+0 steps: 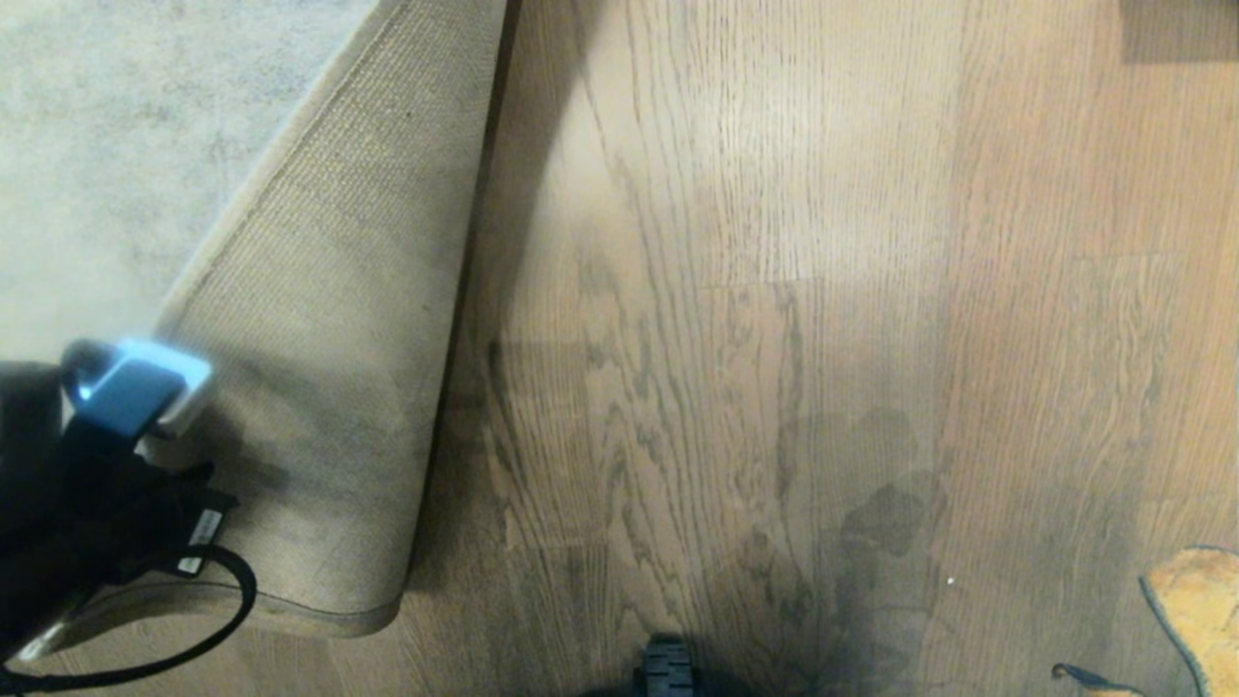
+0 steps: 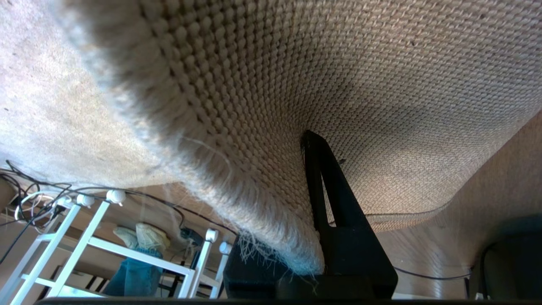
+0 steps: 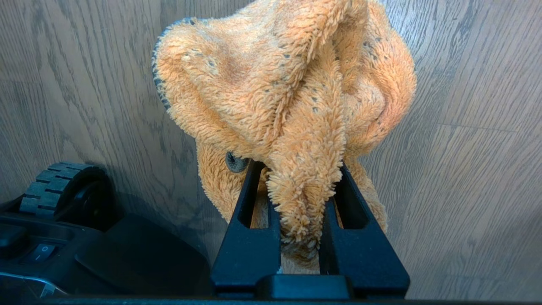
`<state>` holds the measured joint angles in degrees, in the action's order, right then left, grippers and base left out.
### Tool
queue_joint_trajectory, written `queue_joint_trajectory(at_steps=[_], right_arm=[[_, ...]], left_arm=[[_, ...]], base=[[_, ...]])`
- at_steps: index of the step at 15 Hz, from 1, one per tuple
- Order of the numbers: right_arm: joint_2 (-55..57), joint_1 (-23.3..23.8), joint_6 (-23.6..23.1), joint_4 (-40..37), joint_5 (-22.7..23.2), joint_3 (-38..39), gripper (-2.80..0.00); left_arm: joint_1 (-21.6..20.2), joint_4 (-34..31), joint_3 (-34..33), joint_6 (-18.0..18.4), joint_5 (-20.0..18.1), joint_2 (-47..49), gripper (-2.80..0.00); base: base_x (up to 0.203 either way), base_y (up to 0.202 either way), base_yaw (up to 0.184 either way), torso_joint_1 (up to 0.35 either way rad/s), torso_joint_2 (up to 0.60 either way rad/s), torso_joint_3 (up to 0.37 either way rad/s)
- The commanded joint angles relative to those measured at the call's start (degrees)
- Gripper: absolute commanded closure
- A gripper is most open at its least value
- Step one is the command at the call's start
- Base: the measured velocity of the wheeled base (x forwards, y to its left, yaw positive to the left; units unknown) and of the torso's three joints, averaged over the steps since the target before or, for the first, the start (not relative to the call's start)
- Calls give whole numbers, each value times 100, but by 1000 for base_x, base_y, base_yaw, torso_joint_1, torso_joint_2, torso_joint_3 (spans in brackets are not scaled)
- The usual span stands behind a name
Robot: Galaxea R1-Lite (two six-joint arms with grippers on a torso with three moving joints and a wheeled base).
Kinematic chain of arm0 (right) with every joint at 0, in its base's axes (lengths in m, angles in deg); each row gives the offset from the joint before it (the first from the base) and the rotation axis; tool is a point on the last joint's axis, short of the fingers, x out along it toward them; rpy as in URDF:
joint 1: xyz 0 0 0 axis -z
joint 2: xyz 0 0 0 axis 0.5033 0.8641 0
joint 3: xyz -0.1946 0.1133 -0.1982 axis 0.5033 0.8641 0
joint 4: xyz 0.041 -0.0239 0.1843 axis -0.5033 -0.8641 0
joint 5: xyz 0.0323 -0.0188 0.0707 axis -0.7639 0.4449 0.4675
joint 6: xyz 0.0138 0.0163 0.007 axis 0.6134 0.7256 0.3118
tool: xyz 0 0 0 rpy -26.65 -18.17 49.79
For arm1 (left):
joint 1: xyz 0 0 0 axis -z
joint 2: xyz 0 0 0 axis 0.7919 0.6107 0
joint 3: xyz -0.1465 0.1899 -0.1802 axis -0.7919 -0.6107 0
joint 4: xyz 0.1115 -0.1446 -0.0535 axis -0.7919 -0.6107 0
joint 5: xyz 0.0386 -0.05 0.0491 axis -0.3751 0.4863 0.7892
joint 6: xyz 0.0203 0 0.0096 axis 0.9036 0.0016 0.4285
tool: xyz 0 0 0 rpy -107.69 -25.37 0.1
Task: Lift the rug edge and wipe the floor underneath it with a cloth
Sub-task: Wipe the floor under the carpet with a rag
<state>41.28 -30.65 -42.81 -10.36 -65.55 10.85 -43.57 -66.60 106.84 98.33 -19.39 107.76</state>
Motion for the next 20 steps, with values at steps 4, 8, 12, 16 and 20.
queue_joint_trajectory(at_steps=[4, 8, 12, 16, 20], right_arm=[[7, 0, -47, 18, -2, 0, 0], [29, 0, -9, -14, 33, -216, 0], [846, -13, 20, -23, 267, -779, 0], [2185, -290, 15, 553, 562, -1245, 0], [3622, -444, 2, 1520, 926, -1492, 0]], left_arm=[[0, -9, -25, 8, 17, -16, 0], [0, 0, -68, 8, 17, -25, 0], [0, -9, -76, 8, 9, -16, 0], [9, 0, -187, 8, 9, -16, 0], [10, -8, -191, 8, 0, 24, 0]], base=[[0, 0, 0, 0, 0, 0], [0, 0, 0, 0, 0, 0], [0, 0, 0, 0, 0, 0], [0, 0, 0, 0, 0, 0], [0, 0, 0, 0, 0, 0]])
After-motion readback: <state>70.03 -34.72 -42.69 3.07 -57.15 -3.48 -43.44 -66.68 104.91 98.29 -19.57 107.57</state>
